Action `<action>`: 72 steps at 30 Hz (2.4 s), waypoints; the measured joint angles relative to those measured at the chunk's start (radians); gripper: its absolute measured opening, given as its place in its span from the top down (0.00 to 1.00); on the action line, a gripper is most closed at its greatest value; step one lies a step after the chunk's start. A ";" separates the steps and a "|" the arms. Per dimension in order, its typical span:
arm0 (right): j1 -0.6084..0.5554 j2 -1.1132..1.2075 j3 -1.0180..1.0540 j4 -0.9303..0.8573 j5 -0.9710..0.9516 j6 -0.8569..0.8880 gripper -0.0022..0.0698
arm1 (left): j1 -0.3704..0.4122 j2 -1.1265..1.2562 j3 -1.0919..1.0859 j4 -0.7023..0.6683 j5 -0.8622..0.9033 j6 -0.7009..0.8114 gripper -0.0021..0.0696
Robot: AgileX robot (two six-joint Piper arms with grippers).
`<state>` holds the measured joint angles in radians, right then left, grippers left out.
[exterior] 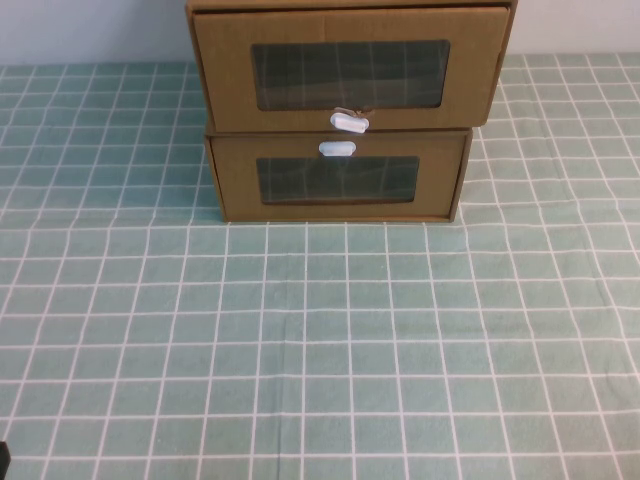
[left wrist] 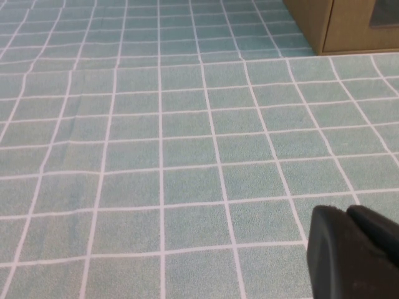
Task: Open the shoe box
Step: 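Pull the top drawer of the cardboard box fully open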
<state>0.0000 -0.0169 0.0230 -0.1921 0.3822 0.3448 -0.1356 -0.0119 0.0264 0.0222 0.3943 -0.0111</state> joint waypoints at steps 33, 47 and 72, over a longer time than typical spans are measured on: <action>0.000 0.000 0.000 -0.239 -0.711 0.000 0.99 | 0.001 0.000 0.000 0.000 -0.790 -0.030 0.98; 0.000 0.000 0.000 -0.218 -1.265 0.000 0.99 | 0.001 -0.002 0.000 -0.111 -1.248 0.025 0.98; 0.000 0.347 -0.942 0.125 -0.355 -0.051 0.99 | 0.004 0.474 -0.959 -0.417 -0.551 0.253 0.98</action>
<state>0.0000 0.3302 -0.9189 -0.0668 0.0276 0.2942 -0.1320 0.4626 -0.9326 -0.3944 -0.1571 0.2416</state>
